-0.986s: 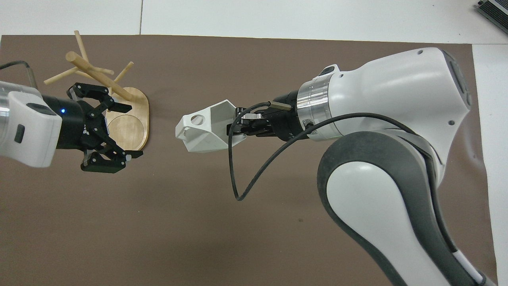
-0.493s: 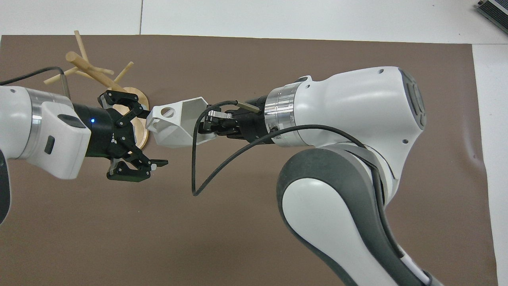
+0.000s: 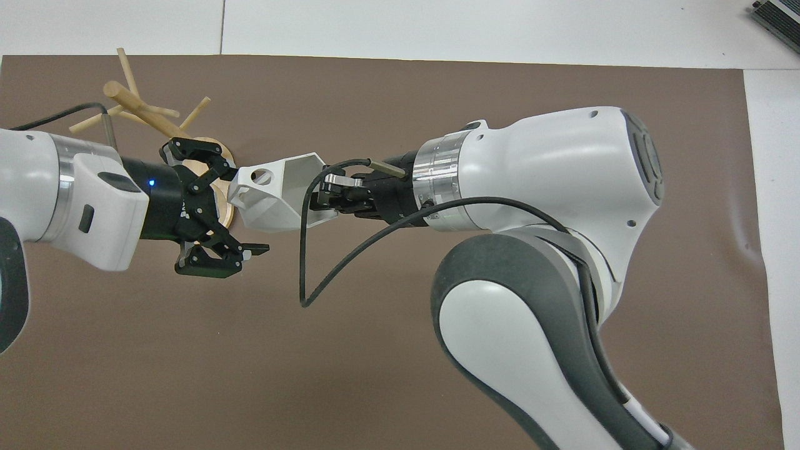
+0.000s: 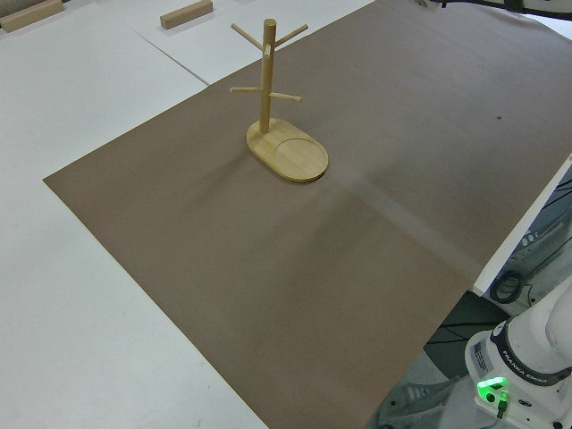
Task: Hang cup on rack
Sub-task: 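Close the left gripper on the cup held by the right gripper, then open the right gripper and withdraw it while the left gripper holds the cup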
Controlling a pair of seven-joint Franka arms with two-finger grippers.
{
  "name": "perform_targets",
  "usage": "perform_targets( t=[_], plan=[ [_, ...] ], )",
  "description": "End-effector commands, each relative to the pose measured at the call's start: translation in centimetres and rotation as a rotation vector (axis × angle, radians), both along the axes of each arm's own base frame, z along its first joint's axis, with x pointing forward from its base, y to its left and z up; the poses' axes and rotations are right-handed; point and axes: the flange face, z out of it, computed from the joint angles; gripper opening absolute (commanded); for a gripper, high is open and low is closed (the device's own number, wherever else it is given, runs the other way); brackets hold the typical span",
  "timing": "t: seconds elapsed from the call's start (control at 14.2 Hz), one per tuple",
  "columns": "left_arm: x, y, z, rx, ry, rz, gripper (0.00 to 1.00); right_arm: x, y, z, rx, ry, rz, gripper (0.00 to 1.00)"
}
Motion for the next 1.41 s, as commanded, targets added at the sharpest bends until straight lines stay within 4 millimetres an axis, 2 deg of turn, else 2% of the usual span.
perform_targets(
  t=[0.0, 0.07, 0.21, 0.28, 0.49, 0.85, 0.92, 1.2, 1.34],
  plan=[
    [-0.6, -0.2, -1.0, -0.021, -0.005, 0.001, 0.96, 0.0, 0.2, 0.3, 0.031, 0.012, -0.024, 0.00],
    [-0.7, -0.2, -1.0, -0.022, -0.003, 0.002, 0.84, 0.0, 0.2, 0.3, 0.031, 0.012, -0.023, 0.00],
    [-0.7, -0.1, -1.0, -0.023, -0.001, 0.004, 0.35, 0.0, 0.2, 0.3, 0.032, 0.013, -0.022, 0.00],
    [-0.7, -0.1, -1.0, -0.022, 0.002, 0.002, 0.14, 0.0, 0.1, 0.3, 0.032, 0.013, -0.024, 0.00],
    [-0.8, 0.0, -1.0, -0.022, 0.008, 0.004, 0.02, 0.0, 0.1, 0.1, 0.031, 0.019, -0.022, 0.00],
    [-0.6, 0.5, -1.1, -0.021, 0.015, 0.010, 0.02, 0.0, 0.2, 0.2, 0.030, 0.017, -0.026, 0.00],
    [-0.7, 0.7, -1.0, -0.021, 0.018, 0.012, 0.00, 0.0, 0.1, 0.0, 0.028, 0.022, -0.025, 0.04],
    [-0.8, 0.8, -1.0, -0.020, 0.025, 0.009, 0.00, 0.2, -0.3, -0.7, 0.019, 0.038, -0.029, 0.50],
    [-0.8, 0.8, -1.0, -0.020, 0.025, 0.009, 0.00, 0.3, -0.6, -0.7, 0.018, 0.038, -0.032, 0.65]
  ],
)
